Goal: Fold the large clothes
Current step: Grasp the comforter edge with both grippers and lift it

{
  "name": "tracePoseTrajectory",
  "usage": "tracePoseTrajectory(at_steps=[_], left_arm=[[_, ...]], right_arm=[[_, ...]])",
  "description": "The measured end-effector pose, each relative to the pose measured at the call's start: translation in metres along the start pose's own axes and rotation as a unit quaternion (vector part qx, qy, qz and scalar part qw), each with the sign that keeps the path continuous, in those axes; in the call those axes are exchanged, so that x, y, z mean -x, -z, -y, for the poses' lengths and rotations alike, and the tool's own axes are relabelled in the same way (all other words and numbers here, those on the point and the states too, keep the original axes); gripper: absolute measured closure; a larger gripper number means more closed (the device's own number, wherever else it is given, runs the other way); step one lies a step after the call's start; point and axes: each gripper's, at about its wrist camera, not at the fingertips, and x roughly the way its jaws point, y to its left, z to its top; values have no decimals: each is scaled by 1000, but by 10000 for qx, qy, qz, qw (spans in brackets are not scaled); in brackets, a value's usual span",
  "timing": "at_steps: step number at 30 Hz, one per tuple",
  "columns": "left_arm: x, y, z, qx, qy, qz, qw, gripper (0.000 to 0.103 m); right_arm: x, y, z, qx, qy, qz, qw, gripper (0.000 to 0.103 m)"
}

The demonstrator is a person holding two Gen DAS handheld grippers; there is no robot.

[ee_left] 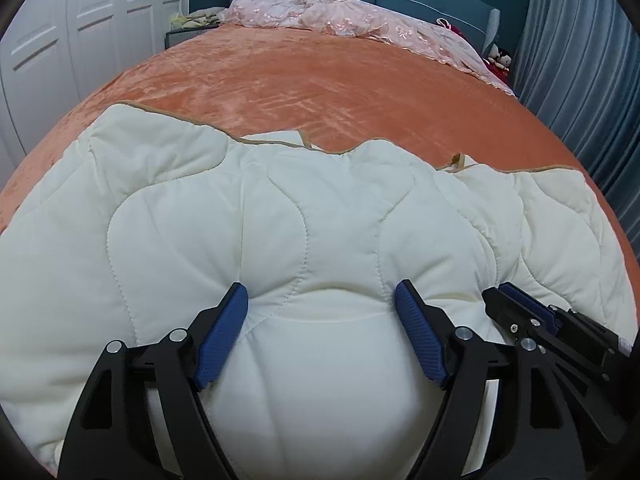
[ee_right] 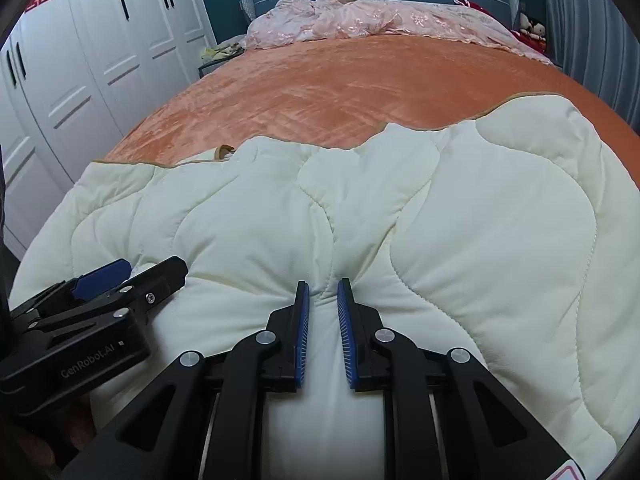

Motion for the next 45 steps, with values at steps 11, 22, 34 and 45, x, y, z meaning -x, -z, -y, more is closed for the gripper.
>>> tracePoseTrajectory(at_steps=[11,22,34,45], left_arm=[[-7,12,8,-293,-255,310,9988,26],[35,7,-6,73,-63,33,9999,26],[131,64,-145,2099,-31,-196,9775,26],[77,80,-159,2958,537,-818,9502,18]], right_arm=[[0,11,5,-14,-37,380,9993,87],[38,-2,0,-411,-314,-154,9985,85],[65,48,-57,-233,-749,-1044,9914,85],[51,58,-58,-83,-602,-1098,9921,86]])
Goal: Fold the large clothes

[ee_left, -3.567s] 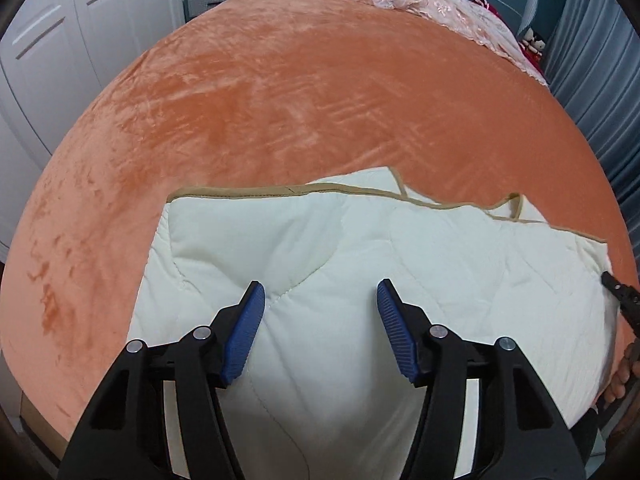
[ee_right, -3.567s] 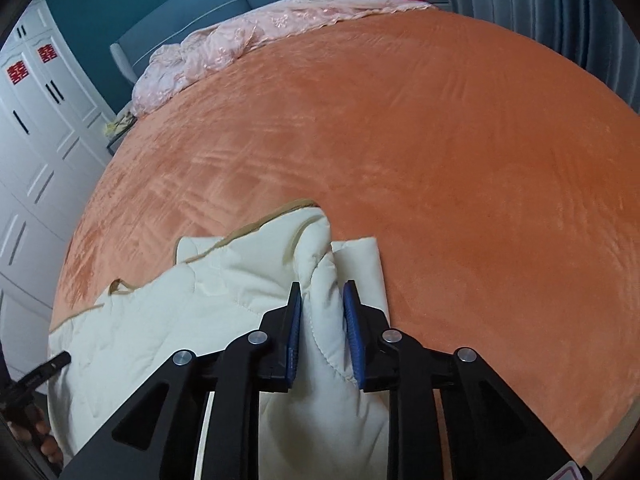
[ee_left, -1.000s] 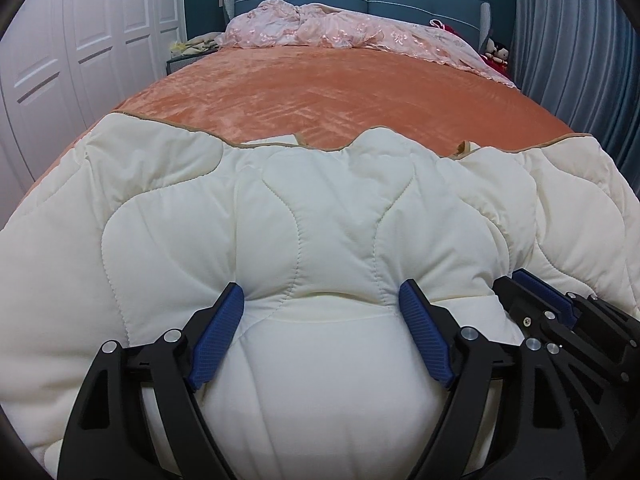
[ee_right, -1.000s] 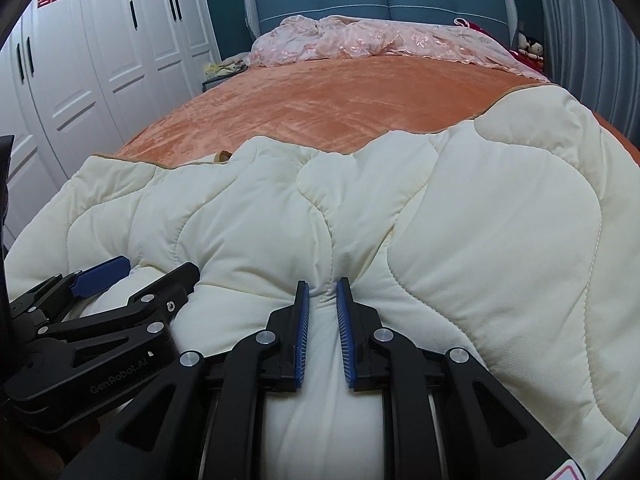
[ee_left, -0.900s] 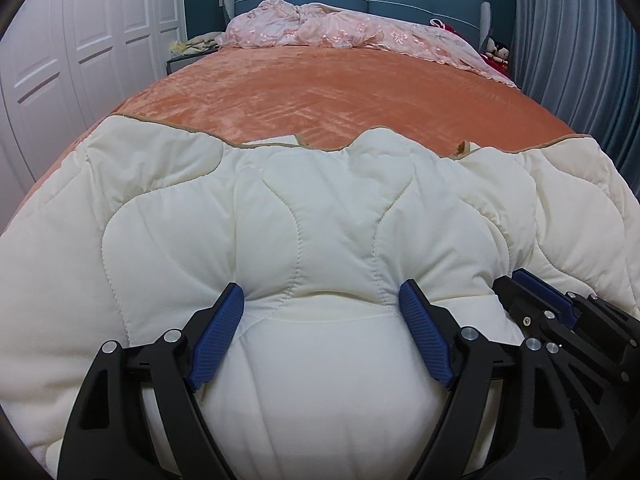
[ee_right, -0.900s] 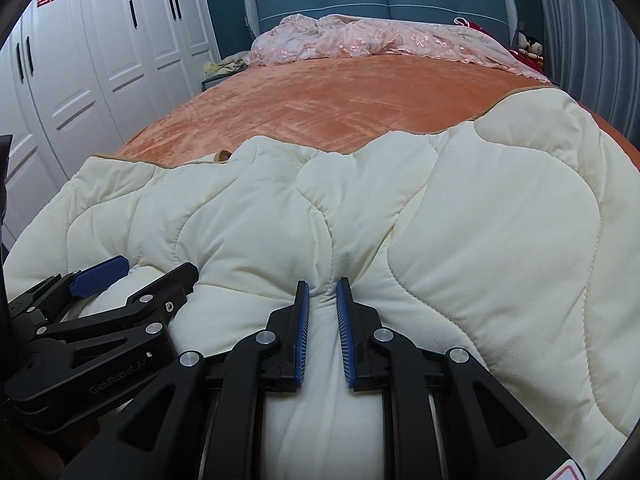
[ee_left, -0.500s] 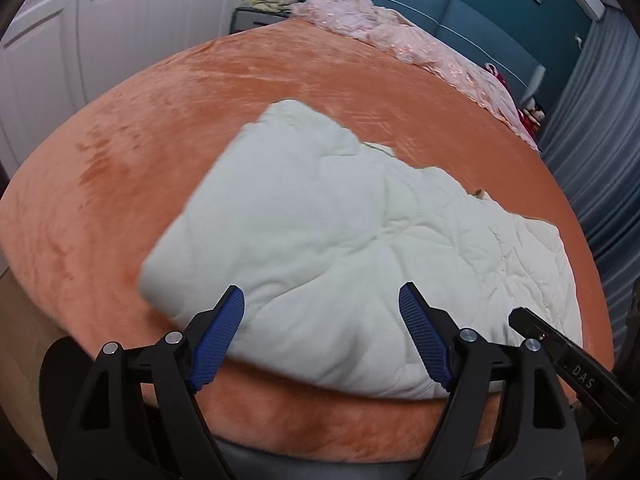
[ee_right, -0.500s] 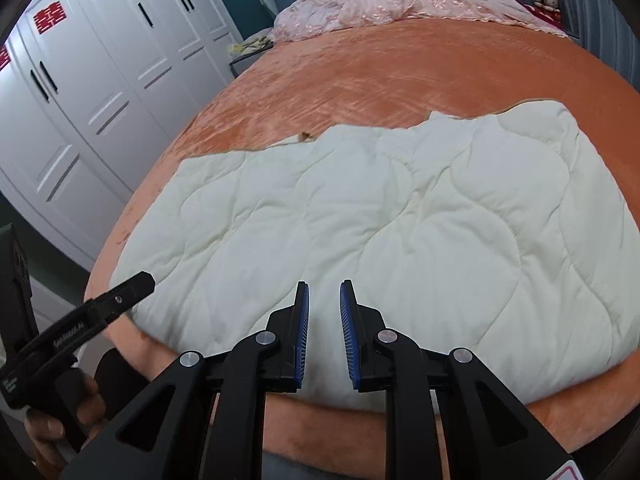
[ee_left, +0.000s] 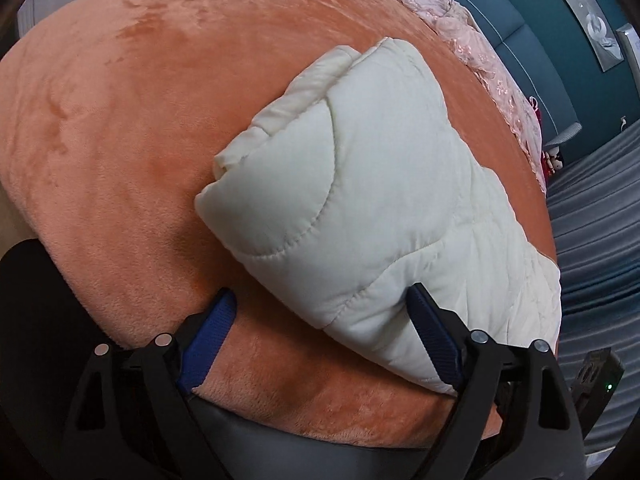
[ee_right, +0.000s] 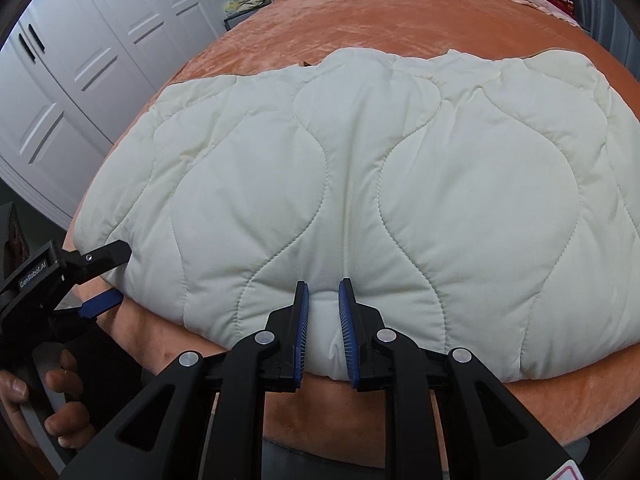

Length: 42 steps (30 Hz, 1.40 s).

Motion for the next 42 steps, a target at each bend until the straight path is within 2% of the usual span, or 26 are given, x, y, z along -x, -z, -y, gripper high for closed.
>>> tracePoseTrajectory(at_steps=[1,2,3,4,8,11,15,17,19,21,25,28,30,32,36,39,42], left_arm=[[-3,-2,4,-55,-46,-27,10000,17],[-4,-4,10,-113,-56,-29,9999,23],[-5,-6,16,-183,20,-34,9998,30],[-4,-9,23,-261,62,-64,9996,43],[18,-12,56,-719,-39,210,9972,71],[45,-10,84,-1184,117,423,9920,81],[81,-6,124,-1705,379,696,9822,85],[93,-3,142,-1907,484,805,9772,85],[99,1,160,-2129,481,885,9719,86],[100,9,173,-2276,514,879,9684,86],[94,22,202,-2633,539,800,9599,86],[90,34,223,-2944,524,792,9510,86],[88,41,237,-3114,581,750,9455,86],[83,48,250,-3283,602,693,9401,86],[60,66,277,-3552,625,427,9317,86],[36,84,296,-3712,603,148,9265,86],[10,107,309,-3851,547,-197,9210,86]], right_arm=[[0,1,-2,42,46,24,10000,86],[0,3,-3,89,97,49,9999,86],[0,4,-6,134,146,64,9998,86],[0,4,-7,173,186,75,9996,86],[1,2,-3,117,121,52,9998,86],[12,-5,5,-201,-106,-52,9997,86],[51,-9,25,-441,-183,266,9985,86],[53,-9,37,-456,-204,123,9987,86],[42,-4,47,-545,-432,-162,9975,86],[31,2,47,-507,-494,-307,9970,86],[17,7,47,-600,-543,-315,9962,87],[28,4,59,-872,-828,-345,9921,88],[51,6,72,-1088,-1019,-254,9885,88],[76,9,86,-1134,-855,-123,9898,88],[126,16,118,-1145,-155,143,9932,87],[156,19,142,-1242,225,333,9914,86],[170,20,166,-1411,415,418,9882,86]])
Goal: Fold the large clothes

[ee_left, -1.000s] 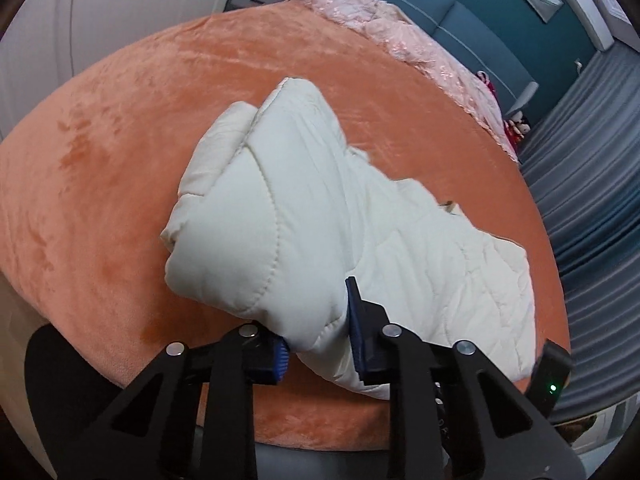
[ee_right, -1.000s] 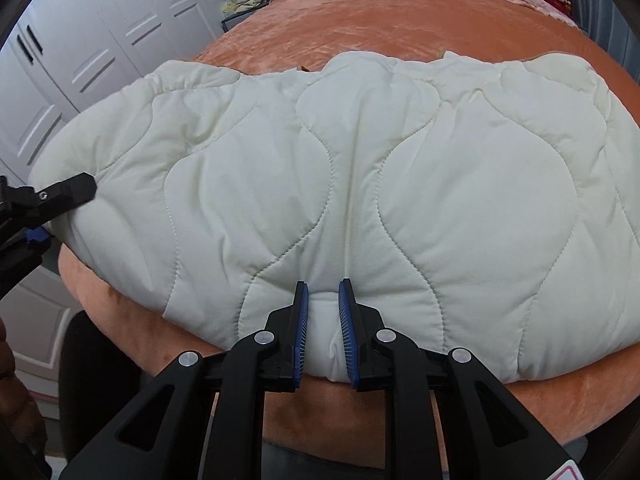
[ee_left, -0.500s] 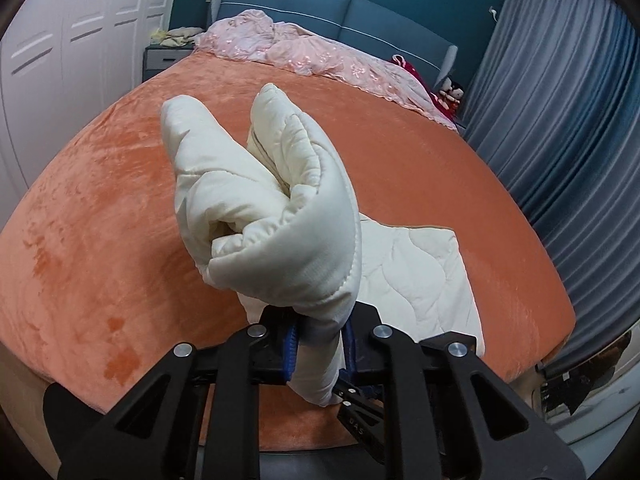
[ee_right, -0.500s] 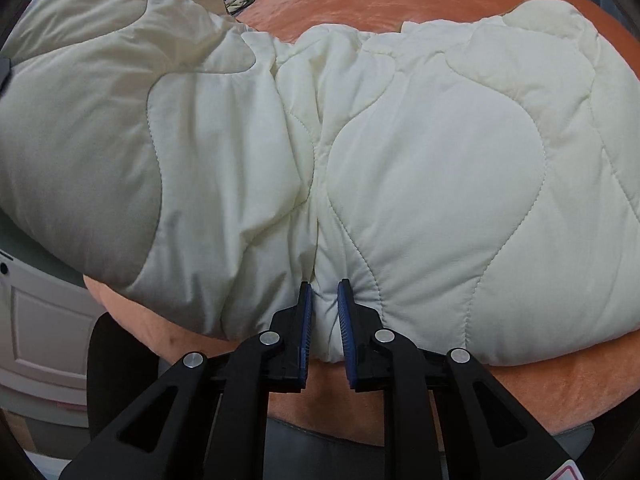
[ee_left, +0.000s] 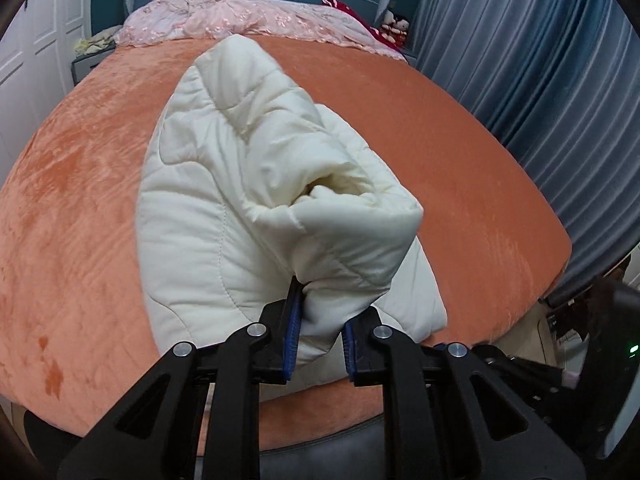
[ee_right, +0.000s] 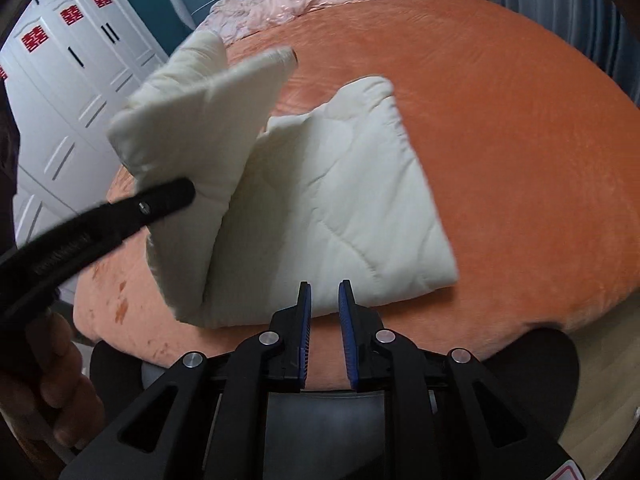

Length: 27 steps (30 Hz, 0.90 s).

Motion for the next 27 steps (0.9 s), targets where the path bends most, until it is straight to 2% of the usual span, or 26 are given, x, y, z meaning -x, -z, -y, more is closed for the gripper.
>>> tracePoseTrajectory(at_steps=[5,9,11,12,13,14,15,17,20,22,24,27], left_arm=[[-37,18,22,-95,-104,-451,9989,86],[-40,24,26,-146,-216,-585,9979,84],[-26,21,19,4,-53,-515,9987,78],[-18,20,18,73,64,-436,9990,75],[-9,20,13,142,206,-336,9991,67],[3,20,6,220,308,-233,9990,55],[11,20,2,309,310,-159,9989,51],[33,19,-14,496,410,18,9979,49],[62,21,-40,772,321,293,9961,47],[71,19,-58,939,-38,377,9949,45],[70,17,-77,1184,-299,354,9919,45],[67,13,-99,1530,-392,314,9869,45]], right_arm=[[6,-7,20,-262,66,54,9996,86],[15,-16,22,-334,-148,115,9993,86],[23,-22,21,-301,-226,225,9990,78],[26,-28,17,-284,-279,311,9987,68],[32,-32,18,-282,-344,410,9982,58],[35,-40,15,-285,-411,507,9975,55],[37,-48,10,-283,-474,586,9968,52],[42,-66,1,-239,-685,710,9948,50],[37,-94,-23,-45,-944,820,9921,39],[23,-110,-38,170,-984,671,9927,34],[-4,-124,-52,298,-902,392,9947,34],[-41,-131,-64,387,-578,-2,9976,34]])
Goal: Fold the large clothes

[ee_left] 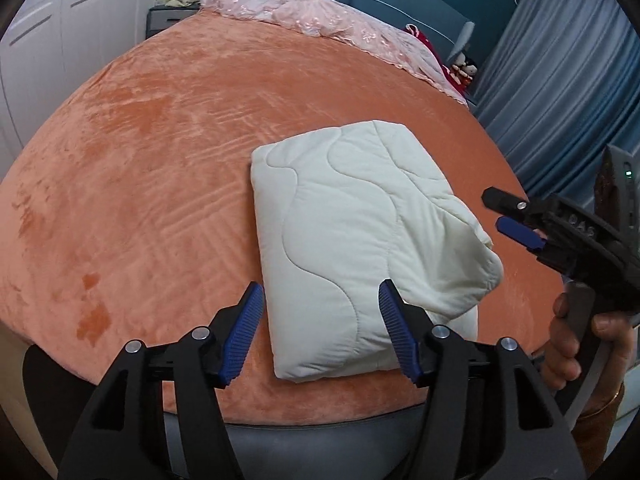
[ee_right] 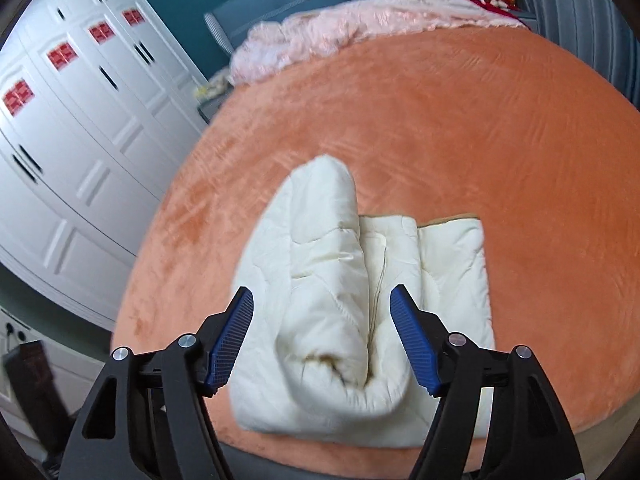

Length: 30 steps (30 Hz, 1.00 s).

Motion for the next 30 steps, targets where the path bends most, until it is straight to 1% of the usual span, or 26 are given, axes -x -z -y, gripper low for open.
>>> tracePoseTrajectory(at_steps=[1,2,3,4,6,7,10,12,13,14,17,20,24,28,30], left_arm=[[0,-2,-2,33,-50,14,10000,45],[1,-3,-3,21,-71,41,10000,45],[3,-5,-4,-24,-89,78,9999,45],[3,-6,-2,-58,-119,96,9999,45],[1,-12,0,-139,-71,117,9998,45],[0,-14,3,-181,-70,121,9997,45],[-7,-19,16,-303,39,109,9995,45],[-17,-19,29,-400,124,52,9991,46],[-22,-19,35,-443,172,11,9989,46],[-29,-17,43,-502,212,-48,9985,45],[-47,-9,66,-686,306,-227,9969,46],[-67,3,85,-913,242,-435,9946,46],[-90,18,97,-1038,55,-663,9924,46],[-102,25,100,-1223,-237,-669,9899,46],[-108,29,100,-1261,-304,-693,9891,45]], right_arm=[[-8,2,-3,39,57,-142,9999,37],[-15,4,-2,72,41,-251,9997,44],[-18,7,1,71,-107,-331,9994,76],[-15,10,3,35,-233,-328,9992,84],[7,18,12,20,-434,-37,9990,89],[19,24,16,35,-419,103,9991,89],[54,46,35,-58,-167,496,9986,90],[65,63,53,-198,97,557,9982,90],[66,71,63,-262,191,511,9982,90],[64,79,74,-377,248,433,9980,90],[52,97,103,-760,221,200,9967,90],[38,104,114,-802,365,104,9961,90],[22,109,120,-857,452,13,9953,89],[7,111,123,-921,503,-69,9945,88],[0,112,126,-977,500,-106,9939,87]])
